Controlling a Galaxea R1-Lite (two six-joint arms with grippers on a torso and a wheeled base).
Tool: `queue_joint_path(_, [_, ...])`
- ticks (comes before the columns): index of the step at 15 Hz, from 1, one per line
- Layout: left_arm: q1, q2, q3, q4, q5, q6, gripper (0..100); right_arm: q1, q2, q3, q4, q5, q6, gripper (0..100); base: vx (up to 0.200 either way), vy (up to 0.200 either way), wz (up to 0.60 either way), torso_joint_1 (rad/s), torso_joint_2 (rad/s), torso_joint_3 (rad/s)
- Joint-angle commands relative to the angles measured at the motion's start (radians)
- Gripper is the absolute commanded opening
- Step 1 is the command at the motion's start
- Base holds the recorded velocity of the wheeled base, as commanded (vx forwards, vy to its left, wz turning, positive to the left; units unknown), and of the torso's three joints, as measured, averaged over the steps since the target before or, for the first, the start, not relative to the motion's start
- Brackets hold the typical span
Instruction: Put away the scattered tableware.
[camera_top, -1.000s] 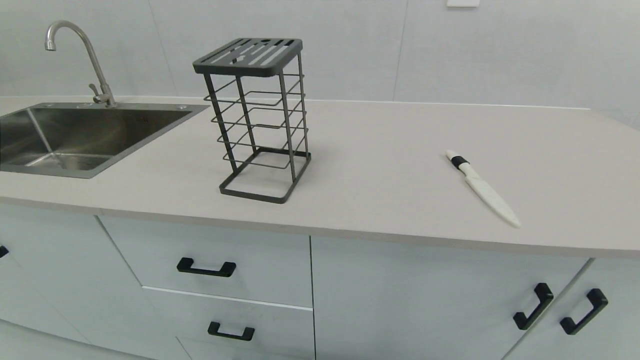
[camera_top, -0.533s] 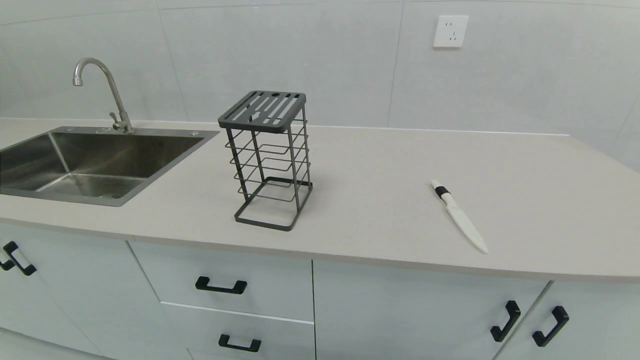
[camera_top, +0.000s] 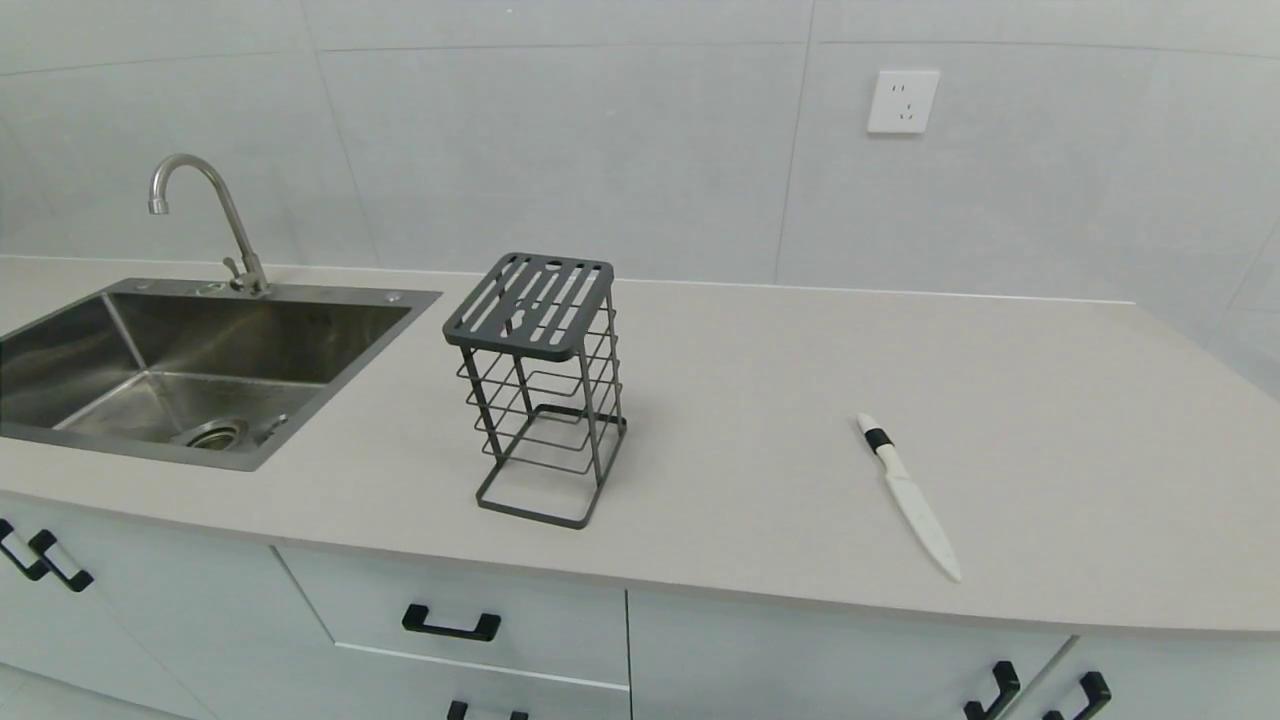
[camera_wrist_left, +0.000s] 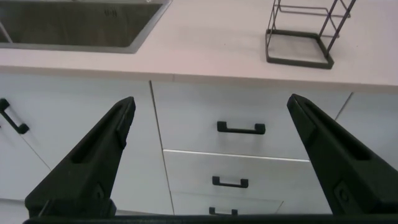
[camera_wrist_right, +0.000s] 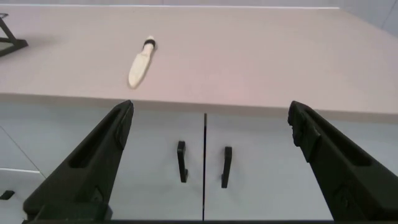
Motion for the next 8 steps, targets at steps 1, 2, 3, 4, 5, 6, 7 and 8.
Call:
queue_joint_path(1, [0.0,0.001,0.0,0.0,0.0,0.0,100,0.0,0.0,0.001,0.0,0.0,0.0,100,0.0,0.0,0.0,0.286,-0.53,-0.266])
queue_joint_path(2, [0.0,0.001,0.0,0.0,0.0,0.0,100,0.0,0.0,0.0,0.0,0.0,0.0,100,0.0,0.0,0.0,0.281,-0.54,-0.271])
queue_joint_path(3, [0.0,0.001,0.0,0.0,0.0,0.0,100,0.0,0.0,0.0,0.0,0.0,0.0,100,0.0,0.0,0.0,0.281,-0.54,-0.251])
queue_joint_path(4, [0.0,0.001,0.0,0.0,0.0,0.0,100,0.0,0.0,0.001,0.0,0.0,0.0,100,0.0,0.0,0.0,0.281,-0.55,-0.266])
queue_joint_path(5, [0.0,0.001,0.0,0.0,0.0,0.0,100,0.0,0.0,0.001,0.0,0.0,0.0,100,0.0,0.0,0.0,0.256,-0.52,-0.246])
queue_joint_path(6, [0.0,0.001,0.0,0.0,0.0,0.0,100,0.0,0.0,0.001,0.0,0.0,0.0,100,0.0,0.0,0.0,0.149,-0.28,-0.144])
queue_joint_path(7, [0.0,0.001,0.0,0.0,0.0,0.0,100,0.0,0.0,0.001,0.0,0.0,0.002,100,0.0,0.0,0.0,0.085,-0.15,-0.076])
queue_joint_path(8, [0.0,0.001,0.0,0.0,0.0,0.0,100,0.0,0.001,0.001,0.0,0.0,0.002,100,0.0,0.0,0.0,0.051,-0.09,-0.041])
